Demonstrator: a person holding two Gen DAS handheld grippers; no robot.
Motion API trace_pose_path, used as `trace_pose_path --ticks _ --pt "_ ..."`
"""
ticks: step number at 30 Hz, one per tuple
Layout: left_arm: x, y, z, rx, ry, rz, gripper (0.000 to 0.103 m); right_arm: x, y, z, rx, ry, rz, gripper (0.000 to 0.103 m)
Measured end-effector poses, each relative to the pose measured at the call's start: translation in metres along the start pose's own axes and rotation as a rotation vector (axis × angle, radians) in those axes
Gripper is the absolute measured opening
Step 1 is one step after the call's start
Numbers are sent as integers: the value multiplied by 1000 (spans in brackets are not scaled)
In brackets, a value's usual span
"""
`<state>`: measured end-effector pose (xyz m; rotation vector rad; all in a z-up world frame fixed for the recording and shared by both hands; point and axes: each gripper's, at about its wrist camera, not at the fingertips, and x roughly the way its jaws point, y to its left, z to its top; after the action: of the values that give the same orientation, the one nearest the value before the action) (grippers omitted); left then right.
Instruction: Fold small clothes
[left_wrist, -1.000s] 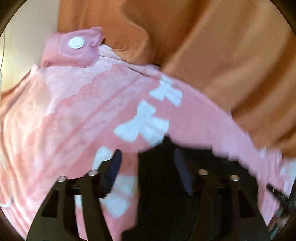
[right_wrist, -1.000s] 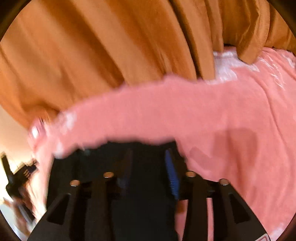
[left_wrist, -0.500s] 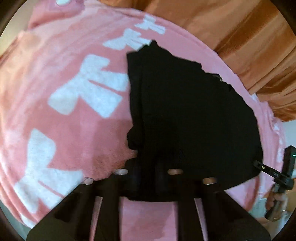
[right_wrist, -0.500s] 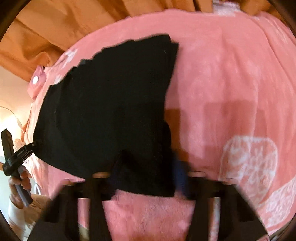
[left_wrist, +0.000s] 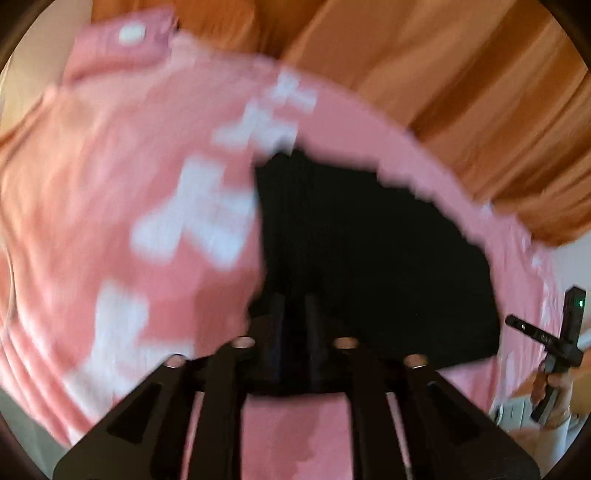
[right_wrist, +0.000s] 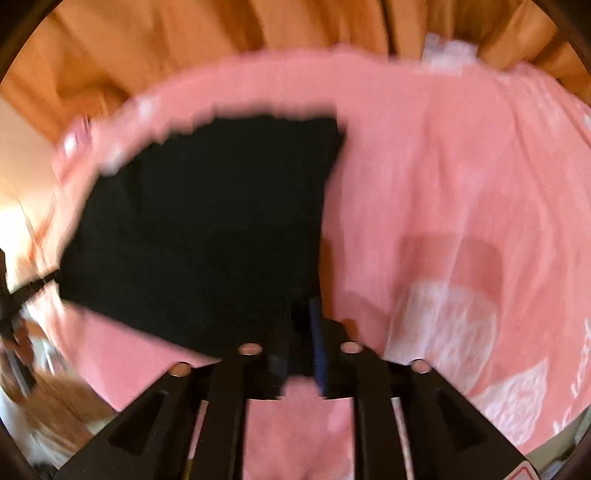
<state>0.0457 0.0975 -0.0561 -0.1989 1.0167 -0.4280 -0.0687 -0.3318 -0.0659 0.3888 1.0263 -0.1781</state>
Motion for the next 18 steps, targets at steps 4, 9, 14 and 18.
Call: trace_pose_path --ticks 4,9,14,18 --pt "32 -17 53 52 -34 33 68 15 1 53 13 -80 10 71" --pt "106 -14 79 22 73 92 49 86 -4 74 87 12 -17 65" --pt "105 -4 92 -55 24 54 2 78 13 77 20 -50 16 5" --pt "91 5 106 -59 -64 64 2 47 4 87 58 -181 33 5"
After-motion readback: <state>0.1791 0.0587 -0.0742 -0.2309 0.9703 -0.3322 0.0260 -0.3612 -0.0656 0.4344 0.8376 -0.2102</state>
